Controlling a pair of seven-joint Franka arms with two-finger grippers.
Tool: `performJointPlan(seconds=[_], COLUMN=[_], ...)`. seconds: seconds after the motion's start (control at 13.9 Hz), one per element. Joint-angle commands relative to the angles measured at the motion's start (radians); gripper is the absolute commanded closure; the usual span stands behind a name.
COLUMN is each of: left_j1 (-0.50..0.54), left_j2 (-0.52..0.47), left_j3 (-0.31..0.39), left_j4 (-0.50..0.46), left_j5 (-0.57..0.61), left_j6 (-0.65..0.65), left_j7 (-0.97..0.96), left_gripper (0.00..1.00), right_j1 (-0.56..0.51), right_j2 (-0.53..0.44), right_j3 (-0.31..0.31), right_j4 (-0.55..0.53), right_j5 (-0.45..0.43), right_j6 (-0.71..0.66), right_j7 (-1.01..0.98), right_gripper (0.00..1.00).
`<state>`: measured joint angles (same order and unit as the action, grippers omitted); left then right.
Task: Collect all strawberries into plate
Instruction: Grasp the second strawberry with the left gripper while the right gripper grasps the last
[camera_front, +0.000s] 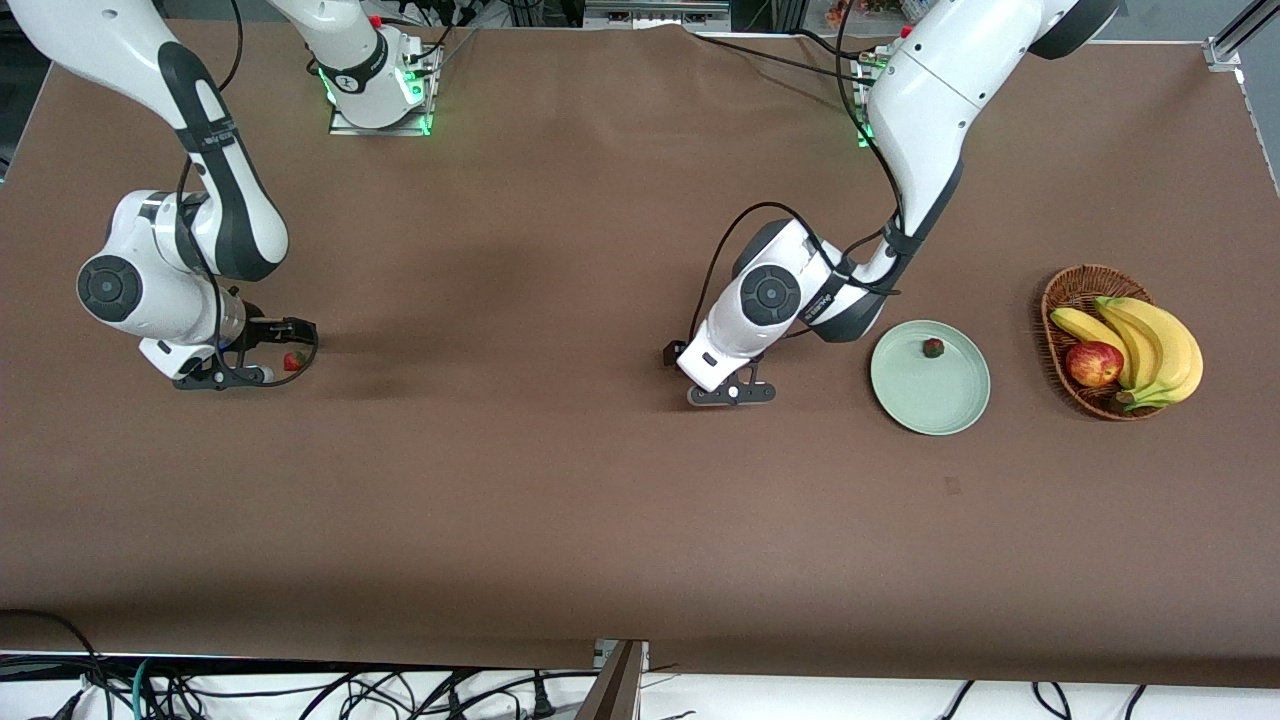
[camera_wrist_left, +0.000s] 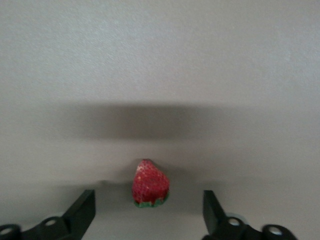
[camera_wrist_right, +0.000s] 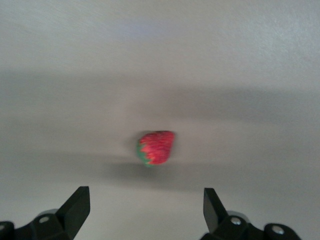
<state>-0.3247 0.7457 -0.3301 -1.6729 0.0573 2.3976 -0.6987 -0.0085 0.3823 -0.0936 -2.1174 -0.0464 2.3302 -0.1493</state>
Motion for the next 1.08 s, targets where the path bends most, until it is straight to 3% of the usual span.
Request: performJointPlan(seconds=[0.0,0.14,0.36,0.58,0.72,1.01], left_j1=[-0.014,-0.013,-0.007,0.003,0.018,0.082], left_j2=[0.014,0.020,0.020,0.012,-0.012,-0.074], left_j3=[0.013,0.011,0.013,0.013,0.013,0.011], left_j4=[0.009,0.013,0.013,0.012,0.013,0.044], left_j5=[-0.002,0.013,0.044,0.044,0.044,0.046], left_j6=[0.011,0.011,0.012,-0.001,-0.038,-0.294], left_j7=[-0.008,-0.007,-0.007,0.001,0.002,0.147], left_gripper=[0.38,0.53,0.70,0.75,0.79,0.79], right_j1=[0.002,0.002,0.002,0.002,0.004,0.054], right_j2=[0.042,0.072,0.073,0.072,0.055,0.039], right_j3=[-0.024,-0.024,-0.023,-0.023,0.001,0.153], right_j4=[-0.010,-0.010,-0.010,-0.010,0.010,0.134], right_j5=[-0.012,-0.012,-0.012,-0.012,-0.010,-0.012], right_j6=[0.072,0.110,0.110,0.098,0.084,-0.033], right_j7=[-0.039,-0.039,-0.036,-0.024,-0.021,0.246], right_gripper=[0.00,0.01,0.57,1.00,1.00,1.00])
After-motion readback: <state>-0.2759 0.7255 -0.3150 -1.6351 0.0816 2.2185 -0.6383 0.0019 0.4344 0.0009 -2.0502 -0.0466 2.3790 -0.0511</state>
